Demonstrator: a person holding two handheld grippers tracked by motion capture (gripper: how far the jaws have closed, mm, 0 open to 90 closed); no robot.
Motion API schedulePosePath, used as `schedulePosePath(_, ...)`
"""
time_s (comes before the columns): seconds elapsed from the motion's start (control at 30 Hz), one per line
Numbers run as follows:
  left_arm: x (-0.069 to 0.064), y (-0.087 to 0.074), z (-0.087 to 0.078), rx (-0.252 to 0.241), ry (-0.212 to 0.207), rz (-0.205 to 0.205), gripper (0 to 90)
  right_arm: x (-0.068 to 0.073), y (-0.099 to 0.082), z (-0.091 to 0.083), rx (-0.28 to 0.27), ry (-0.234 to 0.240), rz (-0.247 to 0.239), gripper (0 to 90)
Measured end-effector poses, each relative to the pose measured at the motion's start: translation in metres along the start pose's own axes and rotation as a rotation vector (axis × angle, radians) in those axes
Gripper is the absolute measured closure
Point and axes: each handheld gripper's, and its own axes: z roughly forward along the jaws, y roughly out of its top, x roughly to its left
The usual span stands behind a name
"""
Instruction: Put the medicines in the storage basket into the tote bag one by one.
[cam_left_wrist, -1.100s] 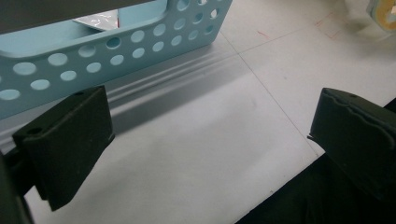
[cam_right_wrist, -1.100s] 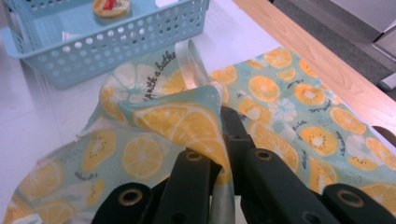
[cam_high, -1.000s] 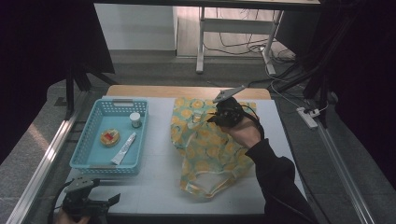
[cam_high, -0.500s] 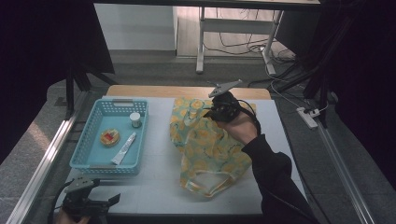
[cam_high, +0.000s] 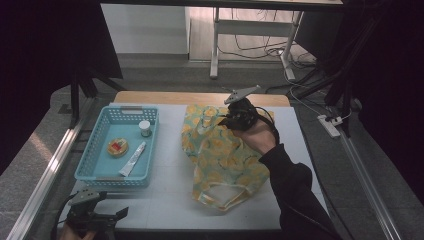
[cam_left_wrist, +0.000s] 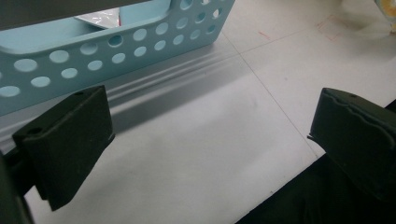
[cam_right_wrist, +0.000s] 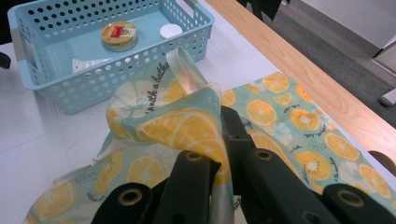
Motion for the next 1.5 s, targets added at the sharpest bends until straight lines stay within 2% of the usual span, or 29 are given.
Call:
schedulePosePath(0.27,0.001,0.001,0.000,0.004,0.008,-0.020,0.0,0.001,-0.001,0.000,-0.005,0.003,0.000,89.8)
schedulePosePath(0.5,-0.002,0.004,-0.003,0.016,0.024,0.005,0.0,0.000,-0.003,0.001,-0.008,0.009,0.005,89.8)
schedulePosePath(0.63,-0.003,0.008,-0.007,0.005,0.016,0.012,0.0,0.000,-0.004,0.003,-0.010,0.014,0.007,89.8)
schedulePosePath(0.8,-0.003,0.012,-0.010,0.003,0.040,0.032,0.0,0.001,-0.004,0.003,-0.011,0.016,0.005,89.8)
schedulePosePath(0.93,0.001,0.016,-0.014,-0.016,0.031,0.026,0.0,0.000,-0.006,0.002,-0.011,0.014,0.007,89.8)
schedulePosePath(1.13,0.002,0.027,-0.020,-0.055,0.023,0.035,0.0,0.000,-0.006,0.001,-0.016,0.015,0.008,89.8)
schedulePosePath(1.2,0.001,0.032,-0.022,-0.072,0.020,0.055,0.0,0.000,-0.006,0.000,-0.016,0.015,0.008,89.8)
schedulePosePath(1.3,0.002,0.040,-0.023,-0.075,0.043,0.079,0.0,0.000,-0.007,-0.001,-0.016,0.012,0.007,89.8)
schedulePosePath(1.43,0.008,0.049,-0.021,-0.075,0.040,0.054,0.0,-0.002,-0.009,-0.002,-0.015,0.010,0.009,89.8)
schedulePosePath(1.5,0.012,0.053,-0.019,-0.071,0.051,0.045,0.0,-0.002,-0.009,-0.002,-0.015,0.009,0.010,89.8)
